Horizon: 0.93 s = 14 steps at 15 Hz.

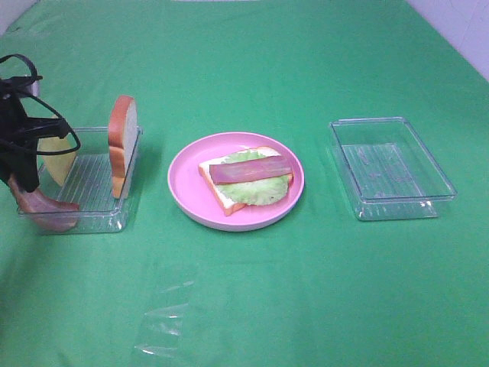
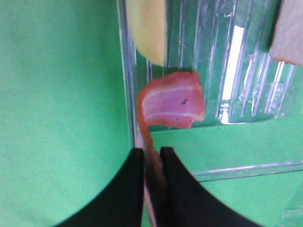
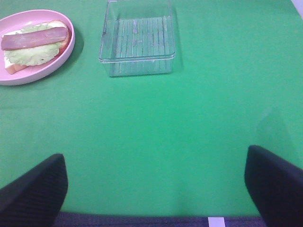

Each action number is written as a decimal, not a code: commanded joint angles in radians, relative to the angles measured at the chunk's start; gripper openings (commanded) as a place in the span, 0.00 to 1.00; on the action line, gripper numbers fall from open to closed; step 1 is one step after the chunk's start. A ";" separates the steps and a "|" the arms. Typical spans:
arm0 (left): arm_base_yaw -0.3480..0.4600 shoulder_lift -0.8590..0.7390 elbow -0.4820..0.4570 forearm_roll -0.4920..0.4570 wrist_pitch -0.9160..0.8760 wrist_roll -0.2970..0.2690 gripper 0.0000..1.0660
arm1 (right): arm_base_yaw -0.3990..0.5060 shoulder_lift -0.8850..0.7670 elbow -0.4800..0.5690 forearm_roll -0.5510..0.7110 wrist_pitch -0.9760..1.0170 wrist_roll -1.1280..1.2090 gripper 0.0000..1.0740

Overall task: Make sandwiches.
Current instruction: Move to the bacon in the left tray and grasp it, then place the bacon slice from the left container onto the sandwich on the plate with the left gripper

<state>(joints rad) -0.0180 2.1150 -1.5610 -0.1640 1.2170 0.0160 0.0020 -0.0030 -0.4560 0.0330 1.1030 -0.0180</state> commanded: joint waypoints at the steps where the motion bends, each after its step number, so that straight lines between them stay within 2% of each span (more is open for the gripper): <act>1: -0.004 -0.002 0.008 0.006 0.061 -0.001 0.00 | -0.001 -0.034 0.004 0.003 -0.005 -0.015 0.90; 6: -0.004 -0.021 0.002 -0.004 0.060 -0.003 0.00 | -0.001 -0.034 0.004 0.003 -0.005 -0.015 0.90; 9: -0.007 -0.093 -0.131 -0.073 0.105 -0.004 0.00 | -0.001 -0.034 0.004 0.003 -0.005 -0.015 0.90; 11: -0.021 -0.137 -0.196 -0.075 0.104 -0.026 0.00 | -0.001 -0.034 0.004 0.003 -0.005 -0.015 0.90; 14: -0.073 -0.204 -0.361 -0.075 0.099 -0.030 0.00 | -0.001 -0.034 0.004 0.003 -0.005 -0.015 0.90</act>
<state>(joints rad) -0.0840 1.9220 -1.9220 -0.2270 1.2180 -0.0060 0.0020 -0.0030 -0.4560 0.0330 1.1030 -0.0180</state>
